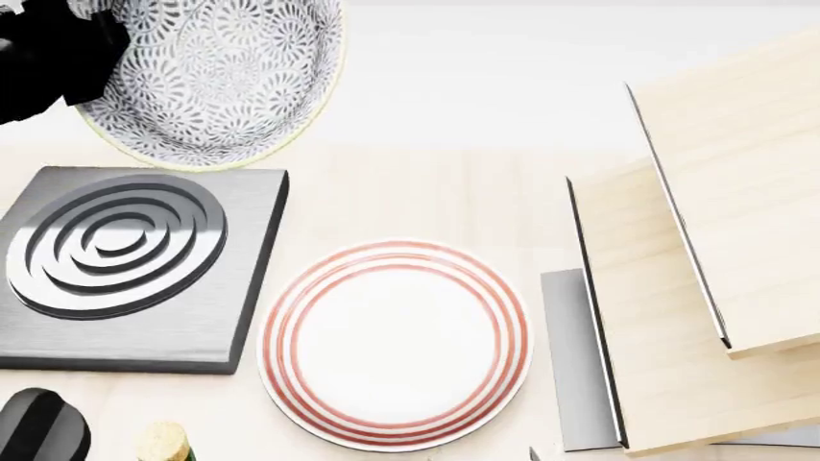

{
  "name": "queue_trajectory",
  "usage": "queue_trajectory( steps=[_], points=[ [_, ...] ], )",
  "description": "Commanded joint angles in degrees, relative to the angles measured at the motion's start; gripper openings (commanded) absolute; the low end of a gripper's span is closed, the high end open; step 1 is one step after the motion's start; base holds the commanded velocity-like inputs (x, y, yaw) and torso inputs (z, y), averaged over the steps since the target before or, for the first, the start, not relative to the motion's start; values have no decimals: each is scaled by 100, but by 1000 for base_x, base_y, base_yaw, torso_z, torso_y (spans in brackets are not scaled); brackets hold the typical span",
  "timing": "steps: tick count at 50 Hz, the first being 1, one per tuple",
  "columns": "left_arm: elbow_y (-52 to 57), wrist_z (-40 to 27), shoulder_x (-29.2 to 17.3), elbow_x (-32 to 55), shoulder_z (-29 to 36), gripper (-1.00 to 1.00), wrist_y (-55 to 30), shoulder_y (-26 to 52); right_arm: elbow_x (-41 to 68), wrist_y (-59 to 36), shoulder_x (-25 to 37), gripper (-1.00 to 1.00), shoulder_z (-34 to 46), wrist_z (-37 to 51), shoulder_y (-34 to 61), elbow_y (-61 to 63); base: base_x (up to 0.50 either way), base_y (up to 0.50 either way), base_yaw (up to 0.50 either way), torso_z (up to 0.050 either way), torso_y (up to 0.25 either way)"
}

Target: Pick up the akita bowl and put it on the plate.

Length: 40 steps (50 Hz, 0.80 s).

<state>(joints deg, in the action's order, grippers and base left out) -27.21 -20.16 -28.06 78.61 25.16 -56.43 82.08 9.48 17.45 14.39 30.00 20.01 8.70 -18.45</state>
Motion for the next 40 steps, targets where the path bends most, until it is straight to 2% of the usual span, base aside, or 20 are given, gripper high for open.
queue_trajectory(
  steps=[1,6,14,25,34,40],
  points=[
    [-856,416,583,-232,63,-100,513,-51,33,11,15,100,10,3,0,4,0,0,0,0,0],
    [-1377,742,920,-296,102,-100,749,-78,40,53,4,100,17,-5,23,-60,0,0,0,0,0],
    [-1890,1000,1215,-392,160,-100,977,-96,67,47,18,100,23,-4,23,-37,0,0,0,0,0],
    [-2598,1462,1631,-870,633,-100,1181,-34,61,111,-5,100,58,-10,41,-132,0,0,0,0,1],
    [-2456,1525,1775,-1233,1060,-100,1196,-150,76,117,-1,100,77,-10,35,-139,0,0,0,3,-219],
    [-2396,1522,1804,-1036,923,-100,1100,-178,96,131,-3,100,82,-20,55,-180,0,0,0,3,-107]
  ],
)
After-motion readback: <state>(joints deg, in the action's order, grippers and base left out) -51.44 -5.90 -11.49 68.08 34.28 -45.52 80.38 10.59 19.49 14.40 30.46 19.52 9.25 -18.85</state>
